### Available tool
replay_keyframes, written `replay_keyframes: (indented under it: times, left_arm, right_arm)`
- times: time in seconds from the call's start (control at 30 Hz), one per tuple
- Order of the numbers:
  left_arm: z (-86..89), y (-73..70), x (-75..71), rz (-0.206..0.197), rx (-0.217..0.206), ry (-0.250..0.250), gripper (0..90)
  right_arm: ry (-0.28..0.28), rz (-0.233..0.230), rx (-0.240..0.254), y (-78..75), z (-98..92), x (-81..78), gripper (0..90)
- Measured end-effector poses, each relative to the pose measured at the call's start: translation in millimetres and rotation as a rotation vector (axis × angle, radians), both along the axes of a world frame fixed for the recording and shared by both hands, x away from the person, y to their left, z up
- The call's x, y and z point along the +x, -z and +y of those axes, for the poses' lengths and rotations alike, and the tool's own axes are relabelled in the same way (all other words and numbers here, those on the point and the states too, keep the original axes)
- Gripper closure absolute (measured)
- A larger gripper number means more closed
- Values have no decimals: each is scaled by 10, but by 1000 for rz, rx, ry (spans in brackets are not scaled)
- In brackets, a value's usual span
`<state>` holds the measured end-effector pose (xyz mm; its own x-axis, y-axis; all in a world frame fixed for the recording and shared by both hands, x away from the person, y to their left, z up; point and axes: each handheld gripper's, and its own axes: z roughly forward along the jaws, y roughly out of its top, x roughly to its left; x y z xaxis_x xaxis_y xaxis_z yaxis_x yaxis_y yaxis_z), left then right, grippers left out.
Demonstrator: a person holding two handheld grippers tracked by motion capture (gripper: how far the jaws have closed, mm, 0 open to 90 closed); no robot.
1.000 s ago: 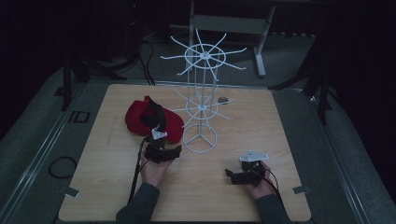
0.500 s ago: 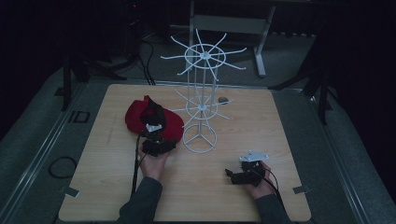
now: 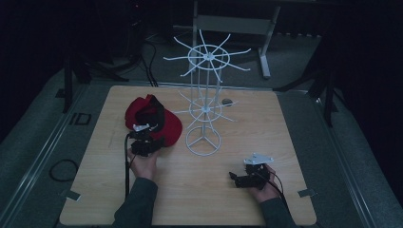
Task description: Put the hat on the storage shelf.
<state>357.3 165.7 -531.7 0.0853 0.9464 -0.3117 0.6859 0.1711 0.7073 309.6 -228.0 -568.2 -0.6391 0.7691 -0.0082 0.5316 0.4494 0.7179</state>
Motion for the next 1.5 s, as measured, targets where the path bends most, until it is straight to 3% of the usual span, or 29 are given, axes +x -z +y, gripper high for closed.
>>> replay_keyframes:
  times: [0.37,0.73,0.77,0.8,1.1,1.27,1.37,1.5]
  left_arm:
    - [-139,170,105,37,-28,16,424]
    - [-181,240,159,41,-29,16,485]
    - [-208,248,159,36,18,30,563]
    - [-207,250,155,31,23,36,564]
    - [-107,218,134,-5,27,31,690]
    - [-60,208,114,-30,4,29,761]
    - [-8,184,88,-65,-17,33,814]
    - [-5,151,61,-106,-3,59,858]
  right_arm:
    - [0,0,0,-1,0,0,131]
    - [-1,-1,-1,0,-1,0,131]
    - [-1,-1,-1,0,-1,0,131]
    - [-1,0,-1,0,-1,0,131]
    - [-1,0,-1,0,-1,0,131]
    - [0,0,0,0,0,0,131]
    - [0,1,0,0,0,-1,131]
    - [0,0,-1,0,0,0,131]
